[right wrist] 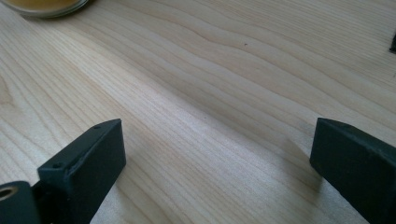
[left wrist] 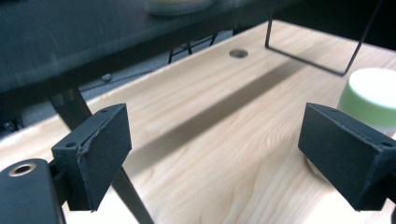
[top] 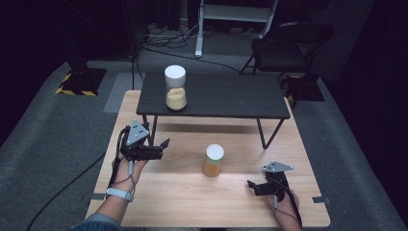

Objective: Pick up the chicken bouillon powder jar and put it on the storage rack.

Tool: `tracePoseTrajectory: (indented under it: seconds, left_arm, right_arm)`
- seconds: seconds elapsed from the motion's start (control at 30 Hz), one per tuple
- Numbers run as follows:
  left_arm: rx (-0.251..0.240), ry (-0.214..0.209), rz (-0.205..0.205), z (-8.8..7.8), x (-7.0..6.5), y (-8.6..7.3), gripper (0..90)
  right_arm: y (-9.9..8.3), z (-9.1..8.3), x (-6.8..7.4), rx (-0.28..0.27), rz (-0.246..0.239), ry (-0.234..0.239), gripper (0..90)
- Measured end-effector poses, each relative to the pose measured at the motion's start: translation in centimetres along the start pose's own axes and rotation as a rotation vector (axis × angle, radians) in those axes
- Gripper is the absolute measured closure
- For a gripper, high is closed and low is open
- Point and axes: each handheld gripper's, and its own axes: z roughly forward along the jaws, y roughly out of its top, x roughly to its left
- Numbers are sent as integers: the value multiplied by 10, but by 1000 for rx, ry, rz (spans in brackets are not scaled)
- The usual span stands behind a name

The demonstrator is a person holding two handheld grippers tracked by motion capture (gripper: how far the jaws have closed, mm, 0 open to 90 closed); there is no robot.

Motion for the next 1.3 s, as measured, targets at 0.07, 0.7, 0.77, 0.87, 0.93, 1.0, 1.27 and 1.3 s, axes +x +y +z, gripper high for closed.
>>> tracePoseTrajectory:
  seconds: [0.07,0.7,0.77,0.87,0.93,1.0,1.27,1.3]
  left_arm:
    - [6,8,-2,1,-3,-9,94]
    - [135,9,-39,23,-22,-73,105]
    - [145,14,-40,25,-23,-76,106]
    - [164,18,-69,29,-24,-84,111]
    - [174,22,-79,31,-24,-89,112]
    - [196,24,-83,34,-25,-91,115]
    - [257,50,-112,39,-24,-93,117]
    - [256,53,-116,39,-24,-94,118]
  right_arm:
    - [0,0,0,0,0,0,32]
    - [0,0,0,0,0,0,31]
    - [0,0,0,0,0,0,30]
    - [0,0,0,0,0,0,30]
    - [0,0,0,0,-2,-1,29]
    - [0,0,1,1,-2,-2,28]
    - [0,0,1,1,-2,-2,28]
    - [0,0,1,1,-2,-2,28]
